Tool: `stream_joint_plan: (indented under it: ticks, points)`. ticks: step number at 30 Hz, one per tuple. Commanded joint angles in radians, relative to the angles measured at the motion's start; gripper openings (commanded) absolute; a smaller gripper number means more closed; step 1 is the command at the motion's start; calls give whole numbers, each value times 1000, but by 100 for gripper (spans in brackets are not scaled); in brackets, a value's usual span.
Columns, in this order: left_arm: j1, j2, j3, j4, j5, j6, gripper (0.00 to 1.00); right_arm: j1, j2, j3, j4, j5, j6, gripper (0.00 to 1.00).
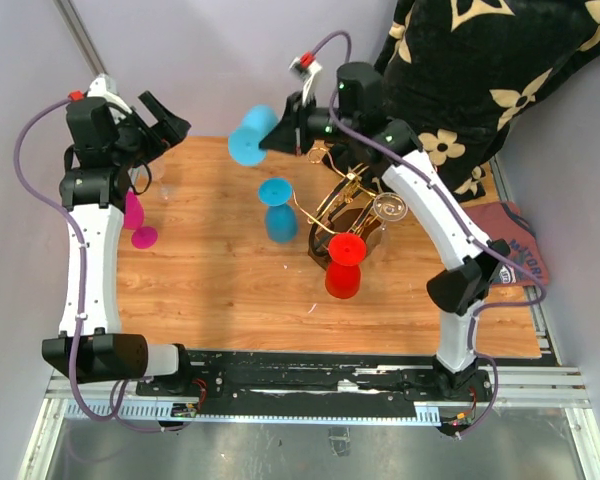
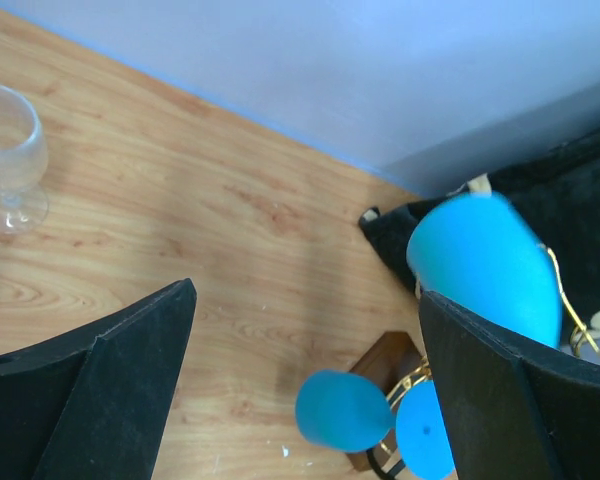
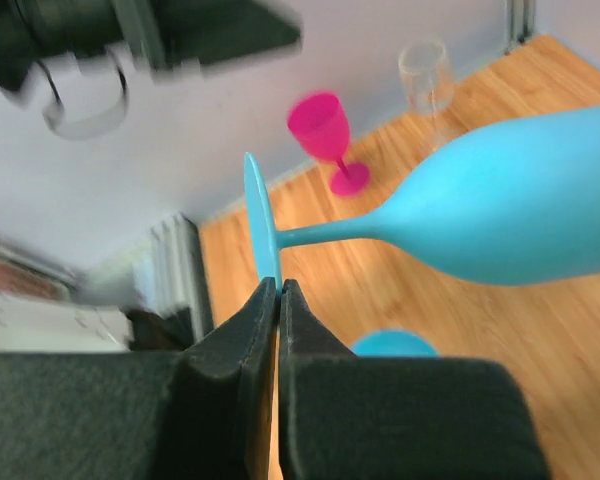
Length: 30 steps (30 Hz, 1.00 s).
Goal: Take the wine glass off the wine glass rack
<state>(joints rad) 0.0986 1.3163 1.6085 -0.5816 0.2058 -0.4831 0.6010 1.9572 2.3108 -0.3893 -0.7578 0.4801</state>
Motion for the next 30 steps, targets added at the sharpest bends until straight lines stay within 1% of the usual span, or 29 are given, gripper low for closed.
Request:
stream_joint_plan:
  ticks: [1, 3, 5, 7, 10, 12, 14, 18, 20, 23, 27, 30]
  points:
    - [72, 29, 57, -4, 61, -79, 100, 136, -179, -166, -187, 158, -634, 1]
    - [93, 39, 56, 23, 139, -113, 100, 209, -244, -277, -193, 316, -849, 1]
    - [98, 57, 55, 34, 248, -134, 100, 269, -282, -358, -181, 458, -1000, 1]
    - [98, 65, 46, 57, 338, -147, 100, 317, -298, -405, -178, 555, -1120, 1]
    - [98, 62, 27, 97, 460, -161, 100, 358, -311, -454, -171, 625, -1278, 1]
    - [98, 57, 29, 105, 520, -164, 100, 375, -320, -477, -155, 640, -1331, 1]
    - [99, 52, 43, 89, 540, -158, 100, 379, -319, -476, -153, 639, -1348, 1]
    - [98, 37, 44, 77, 601, -150, 100, 383, -289, -431, -206, 617, -1385, 1]
    - [92, 43, 52, 45, 625, -132, 100, 386, -273, -414, -227, 597, -1405, 1]
    - [80, 54, 85, -45, 584, -65, 100, 398, -260, -398, -261, 551, -1453, 1]
    - [76, 55, 82, -62, 578, -49, 100, 430, -244, -398, -260, 577, -1510, 1]
    - [75, 56, 82, -64, 579, -46, 100, 448, -215, -362, -290, 600, -1536, 1]
